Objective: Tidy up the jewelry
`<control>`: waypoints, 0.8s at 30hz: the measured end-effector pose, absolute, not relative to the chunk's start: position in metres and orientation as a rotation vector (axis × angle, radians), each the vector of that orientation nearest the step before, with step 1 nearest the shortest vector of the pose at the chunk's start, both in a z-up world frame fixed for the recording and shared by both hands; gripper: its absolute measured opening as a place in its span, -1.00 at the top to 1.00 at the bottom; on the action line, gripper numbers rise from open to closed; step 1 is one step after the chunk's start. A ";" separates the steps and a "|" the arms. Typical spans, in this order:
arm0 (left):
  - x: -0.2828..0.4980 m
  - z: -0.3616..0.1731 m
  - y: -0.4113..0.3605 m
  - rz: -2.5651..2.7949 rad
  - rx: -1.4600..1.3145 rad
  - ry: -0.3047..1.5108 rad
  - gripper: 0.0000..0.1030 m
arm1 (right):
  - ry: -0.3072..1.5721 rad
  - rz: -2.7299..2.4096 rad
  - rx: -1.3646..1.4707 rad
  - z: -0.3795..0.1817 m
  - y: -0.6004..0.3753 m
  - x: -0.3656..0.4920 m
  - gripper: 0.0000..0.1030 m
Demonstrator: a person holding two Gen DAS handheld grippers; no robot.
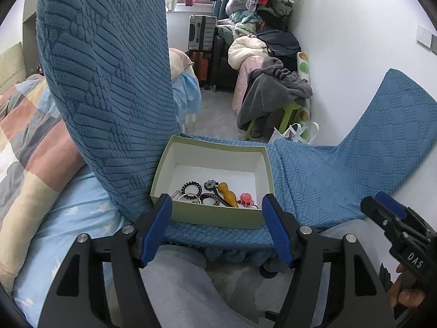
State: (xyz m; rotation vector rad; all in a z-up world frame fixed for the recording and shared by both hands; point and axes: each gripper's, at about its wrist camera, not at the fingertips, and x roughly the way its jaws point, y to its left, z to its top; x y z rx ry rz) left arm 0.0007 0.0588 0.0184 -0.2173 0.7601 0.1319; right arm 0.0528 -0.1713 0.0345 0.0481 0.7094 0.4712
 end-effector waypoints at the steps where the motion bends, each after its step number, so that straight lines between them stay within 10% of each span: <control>1: 0.001 0.018 0.058 0.135 -0.216 0.756 -0.41 | 0.709 0.464 0.053 0.035 -0.174 0.054 -0.24; 6: 0.004 0.019 0.062 0.166 -0.229 0.738 -0.59 | 0.687 0.417 0.063 0.035 -0.182 0.059 -0.87; 24: 0.012 0.013 0.049 0.129 -0.184 0.780 -0.62 | 0.707 0.374 0.061 0.028 -0.190 0.066 -1.00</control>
